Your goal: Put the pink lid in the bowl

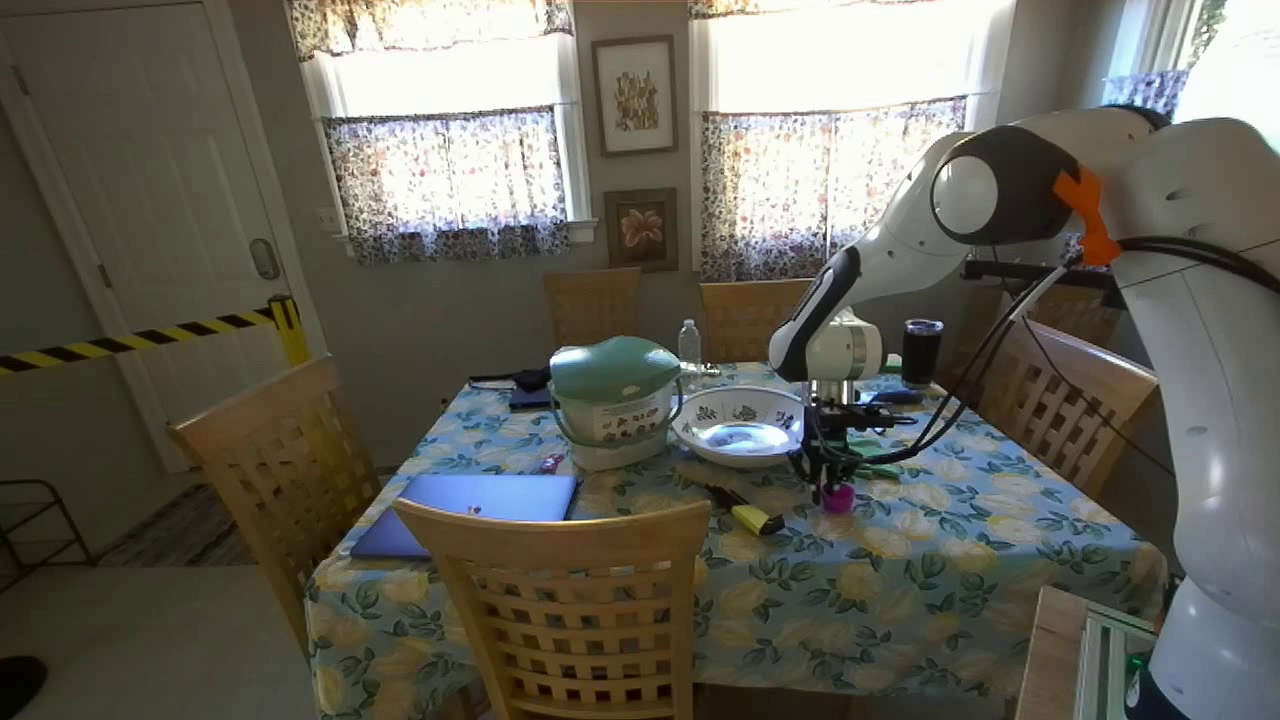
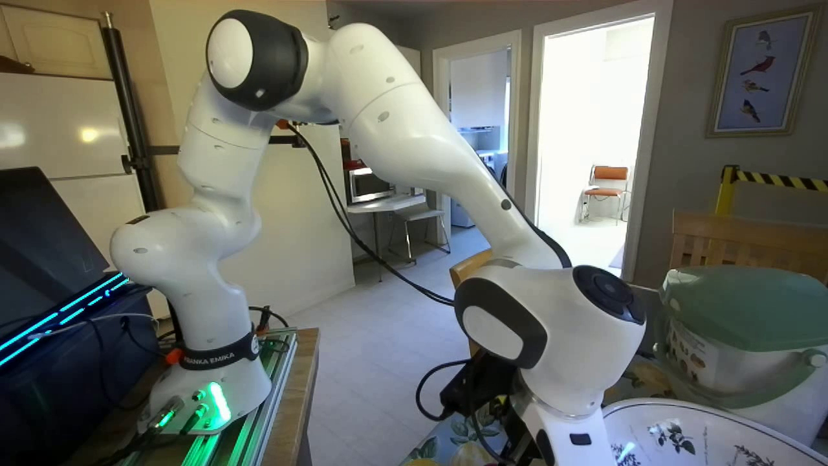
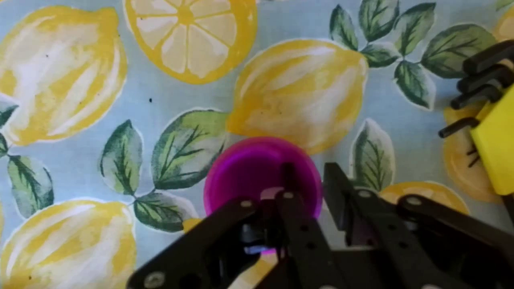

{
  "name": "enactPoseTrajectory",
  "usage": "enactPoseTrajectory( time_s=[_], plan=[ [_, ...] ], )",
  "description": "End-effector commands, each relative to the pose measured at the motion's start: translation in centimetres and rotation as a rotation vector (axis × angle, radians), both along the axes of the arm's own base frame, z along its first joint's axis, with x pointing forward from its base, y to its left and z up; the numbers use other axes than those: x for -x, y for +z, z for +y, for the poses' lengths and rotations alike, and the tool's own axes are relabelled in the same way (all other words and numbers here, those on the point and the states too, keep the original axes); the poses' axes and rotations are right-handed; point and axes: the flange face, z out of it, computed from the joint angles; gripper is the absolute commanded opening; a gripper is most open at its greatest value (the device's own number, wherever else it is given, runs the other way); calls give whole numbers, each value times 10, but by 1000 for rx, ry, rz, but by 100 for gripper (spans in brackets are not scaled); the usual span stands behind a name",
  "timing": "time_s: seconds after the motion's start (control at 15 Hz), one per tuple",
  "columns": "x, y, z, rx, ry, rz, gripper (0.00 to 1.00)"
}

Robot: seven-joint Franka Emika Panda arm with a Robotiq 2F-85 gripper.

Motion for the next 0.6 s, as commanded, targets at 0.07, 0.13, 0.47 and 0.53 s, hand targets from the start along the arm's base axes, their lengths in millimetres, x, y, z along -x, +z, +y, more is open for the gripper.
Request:
enactPoseTrajectory(
  time_s=[0.07, 0.13, 0.47, 0.53],
  plan=[
    [2, 16, -6, 10, 6, 3, 0],
    [6, 27, -10, 17, 15, 2, 3],
    [26, 93, -34, 158, 147, 71, 2],
    [27, 110, -38, 218, 191, 80, 2]
  ],
)
